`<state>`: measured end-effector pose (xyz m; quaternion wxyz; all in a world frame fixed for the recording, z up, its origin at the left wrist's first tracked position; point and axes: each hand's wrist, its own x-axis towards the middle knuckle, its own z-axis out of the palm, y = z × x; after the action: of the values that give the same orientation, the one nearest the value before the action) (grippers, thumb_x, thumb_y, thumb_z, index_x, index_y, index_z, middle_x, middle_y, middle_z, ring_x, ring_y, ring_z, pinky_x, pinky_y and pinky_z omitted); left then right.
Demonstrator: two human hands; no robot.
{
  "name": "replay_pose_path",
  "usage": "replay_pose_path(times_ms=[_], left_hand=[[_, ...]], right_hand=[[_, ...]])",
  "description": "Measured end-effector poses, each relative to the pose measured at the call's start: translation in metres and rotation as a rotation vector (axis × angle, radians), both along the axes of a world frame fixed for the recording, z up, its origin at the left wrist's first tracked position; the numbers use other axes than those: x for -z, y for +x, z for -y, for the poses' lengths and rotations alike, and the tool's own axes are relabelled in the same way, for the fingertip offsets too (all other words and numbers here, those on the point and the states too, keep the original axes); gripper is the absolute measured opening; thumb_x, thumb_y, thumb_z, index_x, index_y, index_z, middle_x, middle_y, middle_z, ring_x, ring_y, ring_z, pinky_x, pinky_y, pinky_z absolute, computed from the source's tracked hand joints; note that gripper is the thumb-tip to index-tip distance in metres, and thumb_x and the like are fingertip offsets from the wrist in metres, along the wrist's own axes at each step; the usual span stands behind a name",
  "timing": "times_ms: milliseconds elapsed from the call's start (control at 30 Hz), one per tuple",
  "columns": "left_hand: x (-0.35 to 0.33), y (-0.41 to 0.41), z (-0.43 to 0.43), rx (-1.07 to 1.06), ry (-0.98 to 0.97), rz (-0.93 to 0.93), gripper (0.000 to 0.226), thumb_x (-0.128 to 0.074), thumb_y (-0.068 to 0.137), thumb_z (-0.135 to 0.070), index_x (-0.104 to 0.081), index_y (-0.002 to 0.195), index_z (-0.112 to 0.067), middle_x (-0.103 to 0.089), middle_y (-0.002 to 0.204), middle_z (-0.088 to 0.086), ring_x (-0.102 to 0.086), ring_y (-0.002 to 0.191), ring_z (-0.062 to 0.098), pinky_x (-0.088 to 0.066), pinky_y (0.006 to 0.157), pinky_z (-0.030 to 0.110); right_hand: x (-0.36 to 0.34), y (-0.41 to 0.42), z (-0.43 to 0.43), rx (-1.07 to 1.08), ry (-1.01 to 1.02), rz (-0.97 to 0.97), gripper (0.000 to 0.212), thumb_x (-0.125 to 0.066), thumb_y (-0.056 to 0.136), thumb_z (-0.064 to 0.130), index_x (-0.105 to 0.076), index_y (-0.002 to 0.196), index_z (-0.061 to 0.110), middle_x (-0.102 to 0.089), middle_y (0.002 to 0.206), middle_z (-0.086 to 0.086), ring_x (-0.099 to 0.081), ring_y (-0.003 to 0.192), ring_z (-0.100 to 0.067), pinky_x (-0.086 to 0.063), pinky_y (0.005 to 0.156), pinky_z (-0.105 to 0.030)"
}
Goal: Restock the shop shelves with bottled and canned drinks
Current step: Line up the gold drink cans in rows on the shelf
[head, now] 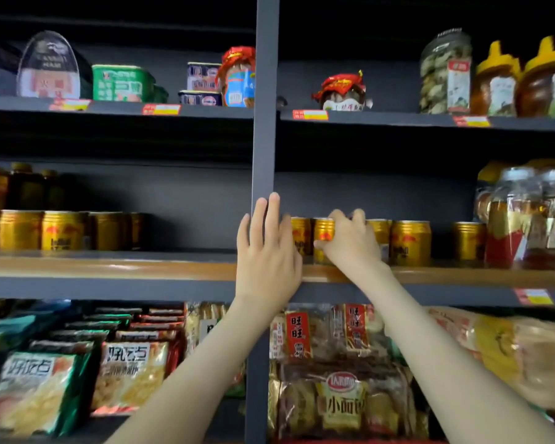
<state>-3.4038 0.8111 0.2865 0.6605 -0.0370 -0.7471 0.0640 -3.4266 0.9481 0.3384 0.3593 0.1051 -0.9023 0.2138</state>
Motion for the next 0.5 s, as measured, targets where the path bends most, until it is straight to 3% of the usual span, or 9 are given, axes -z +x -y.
replay_pose_path(times_ms=[67, 133, 267, 400, 467, 500], left_hand=[[0.0, 0.0, 0.001, 0.009, -0.003, 0.0, 0.041, -0.054, 0.087, -0.022, -0.057, 0.123, -0.004, -0.034, 0.15, 0.021, -0.024, 0.139, 0.035, -0.032, 0.109, 0.05], [0.0, 0.0, 0.002, 0.026, -0.005, -0.009, 0.04, -0.056, 0.087, -0.023, -0.058, 0.123, -0.004, -0.035, 0.15, 0.022, -0.024, 0.139, 0.034, -0.032, 0.108, 0.049], [0.0, 0.005, 0.004, 0.09, -0.01, -0.002, 0.043, -0.055, 0.089, -0.026, -0.056, 0.126, -0.005, -0.034, 0.151, 0.023, -0.022, 0.141, 0.035, -0.024, 0.113, 0.054], [0.012, 0.021, 0.001, 0.243, 0.051, 0.044, 0.054, -0.052, 0.087, -0.032, -0.05, 0.135, -0.006, -0.027, 0.153, 0.023, -0.018, 0.144, 0.037, -0.009, 0.116, 0.053], [0.021, 0.035, -0.001, 0.388, 0.07, 0.068, 0.057, -0.057, 0.088, -0.033, -0.046, 0.138, -0.007, -0.025, 0.154, 0.022, -0.017, 0.145, 0.035, -0.009, 0.117, 0.047], [0.027, 0.045, -0.001, 0.484, 0.079, 0.084, 0.06, -0.059, 0.088, -0.034, -0.044, 0.139, -0.006, -0.025, 0.154, 0.021, -0.018, 0.144, 0.034, -0.011, 0.118, 0.043]], right_hand=[[0.002, 0.002, 0.002, -0.077, -0.043, -0.02, 0.056, -0.065, 0.091, 0.034, -0.038, 0.139, 0.019, -0.029, 0.144, -0.013, -0.054, 0.114, -0.033, -0.045, 0.079, -0.032], [0.005, 0.005, 0.003, -0.157, -0.09, -0.074, 0.05, -0.066, 0.091, 0.028, -0.043, 0.134, 0.019, -0.031, 0.144, -0.01, -0.055, 0.114, -0.03, -0.043, 0.077, -0.029], [0.022, 0.012, 0.0, -0.269, -0.16, -0.31, 0.043, -0.065, 0.091, 0.017, -0.05, 0.131, 0.014, -0.028, 0.152, -0.006, -0.04, 0.133, -0.025, -0.036, 0.099, -0.021], [0.028, 0.042, -0.011, -0.307, -0.291, -0.607, 0.035, -0.069, 0.088, 0.014, -0.058, 0.12, 0.006, -0.035, 0.147, -0.017, -0.037, 0.136, -0.029, -0.019, 0.101, 0.003], [0.032, 0.067, -0.018, -0.331, -0.313, -0.715, 0.036, -0.072, 0.085, 0.016, -0.059, 0.116, 0.004, -0.04, 0.141, -0.017, -0.04, 0.133, -0.029, -0.029, 0.104, -0.004], [0.038, 0.081, -0.02, -0.351, -0.324, -0.726, 0.038, -0.073, 0.084, 0.019, -0.059, 0.115, 0.004, -0.041, 0.137, -0.011, -0.042, 0.131, -0.026, -0.039, 0.105, -0.016]])
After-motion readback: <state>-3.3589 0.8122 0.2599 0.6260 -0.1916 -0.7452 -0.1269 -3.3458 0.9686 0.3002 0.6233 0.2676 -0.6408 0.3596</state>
